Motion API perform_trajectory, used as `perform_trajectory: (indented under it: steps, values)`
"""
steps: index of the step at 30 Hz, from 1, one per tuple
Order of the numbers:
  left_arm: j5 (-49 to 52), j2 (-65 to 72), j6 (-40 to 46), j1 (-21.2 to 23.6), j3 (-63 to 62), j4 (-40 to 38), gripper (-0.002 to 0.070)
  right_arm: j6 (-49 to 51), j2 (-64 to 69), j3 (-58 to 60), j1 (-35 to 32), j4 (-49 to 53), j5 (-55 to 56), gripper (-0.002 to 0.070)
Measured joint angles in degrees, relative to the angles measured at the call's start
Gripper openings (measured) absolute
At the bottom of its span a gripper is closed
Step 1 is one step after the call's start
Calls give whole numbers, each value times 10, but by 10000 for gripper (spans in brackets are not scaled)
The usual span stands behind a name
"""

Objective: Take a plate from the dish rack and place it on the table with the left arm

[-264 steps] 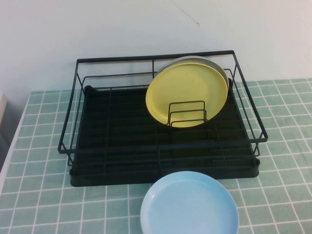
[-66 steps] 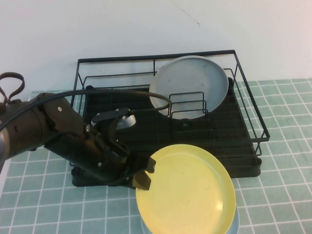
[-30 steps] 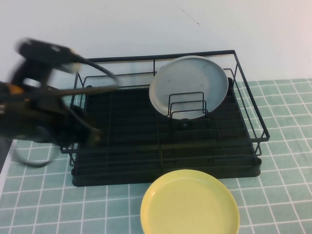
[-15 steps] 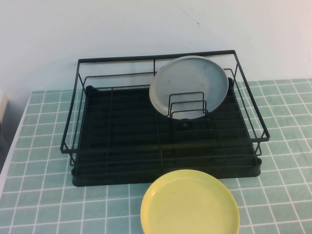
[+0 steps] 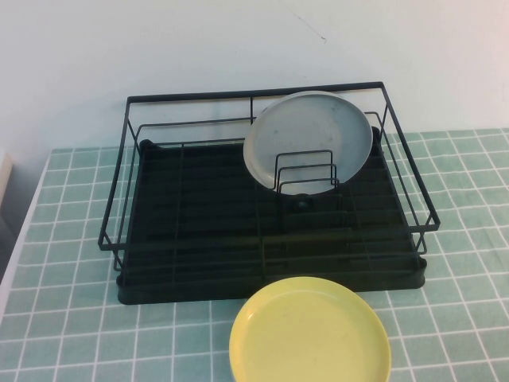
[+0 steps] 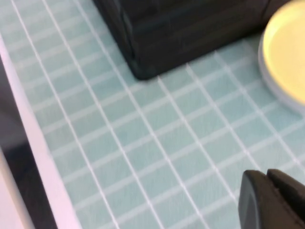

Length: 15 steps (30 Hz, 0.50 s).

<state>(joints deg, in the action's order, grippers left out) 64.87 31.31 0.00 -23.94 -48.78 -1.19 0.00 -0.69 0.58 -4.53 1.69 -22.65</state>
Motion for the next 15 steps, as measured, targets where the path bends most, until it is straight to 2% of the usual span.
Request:
perform_trajectory:
  steps: [6, 15]
  values:
    - [65, 0, 0, 0, 0, 0, -2, 0, 0, 0, 0, 0, 0, -2]
    - [71, 0, 7, 0, 1, 22, -2, 0, 0, 0, 0, 0, 0, -2]
